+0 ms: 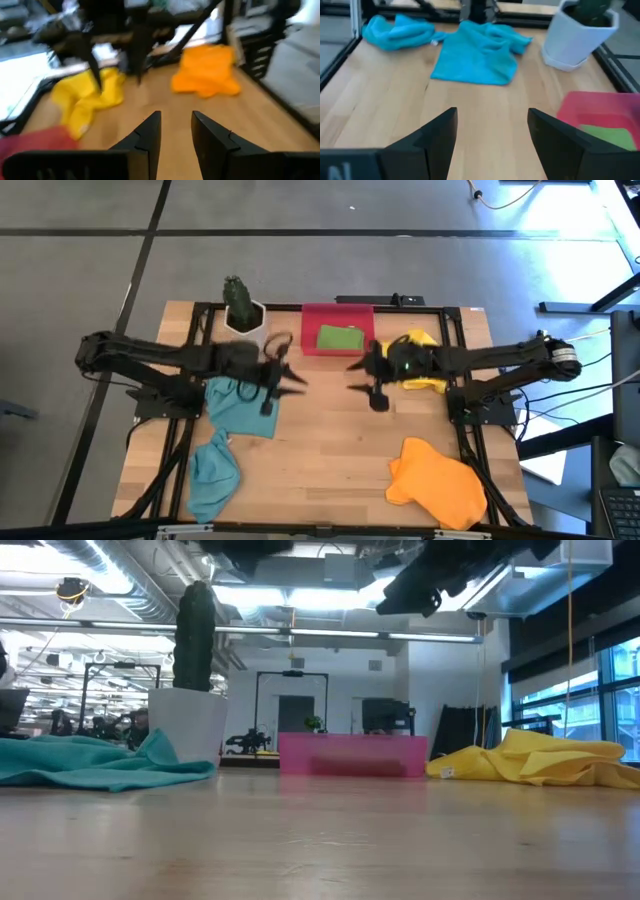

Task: Fold microfiber towels
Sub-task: Fold the yellow microfiber towel

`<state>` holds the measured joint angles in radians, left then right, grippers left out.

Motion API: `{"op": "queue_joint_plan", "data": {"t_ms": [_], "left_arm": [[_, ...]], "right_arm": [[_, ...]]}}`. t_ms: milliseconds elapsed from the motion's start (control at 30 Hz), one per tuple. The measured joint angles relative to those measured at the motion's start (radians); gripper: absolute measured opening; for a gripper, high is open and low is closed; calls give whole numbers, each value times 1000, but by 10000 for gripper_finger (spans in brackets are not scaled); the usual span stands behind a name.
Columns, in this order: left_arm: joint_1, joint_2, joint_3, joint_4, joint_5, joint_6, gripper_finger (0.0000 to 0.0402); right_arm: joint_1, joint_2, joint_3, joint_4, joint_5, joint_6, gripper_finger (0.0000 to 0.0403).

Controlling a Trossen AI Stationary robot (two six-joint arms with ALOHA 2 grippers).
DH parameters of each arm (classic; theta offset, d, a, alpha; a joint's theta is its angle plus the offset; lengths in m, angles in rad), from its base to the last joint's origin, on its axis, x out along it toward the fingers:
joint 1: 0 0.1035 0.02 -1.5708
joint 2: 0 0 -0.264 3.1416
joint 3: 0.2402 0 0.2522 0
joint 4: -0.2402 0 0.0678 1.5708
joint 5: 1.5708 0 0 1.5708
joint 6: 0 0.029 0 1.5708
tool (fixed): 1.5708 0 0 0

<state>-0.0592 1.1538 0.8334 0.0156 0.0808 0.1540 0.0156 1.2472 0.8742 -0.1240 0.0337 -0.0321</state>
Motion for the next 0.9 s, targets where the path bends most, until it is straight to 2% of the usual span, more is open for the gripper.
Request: {"op": "queue_joint_plan", "data": {"t_ms": [200,333,467,600,767,900], "left_arm": [[-133,-31,-168,243,-199,-31,97],[-147,-54,-286,373,-314,-91,97],[-142,-57,-330,390,-382,-97,97],[-139,-57,-331,411,-387,-66,97],[-126,-57,-331,461,-386,-40,97],[-108,-57,-331,468,-385,-40,97]], "right_arm": [[161,67,0,14,150,51,243],[226,99,0,8,309,98,243],[246,106,0,-108,461,220,243],[182,73,0,-361,486,445,243],[68,58,-1,-731,433,676,243],[-19,67,-2,-878,488,842,243]]}}
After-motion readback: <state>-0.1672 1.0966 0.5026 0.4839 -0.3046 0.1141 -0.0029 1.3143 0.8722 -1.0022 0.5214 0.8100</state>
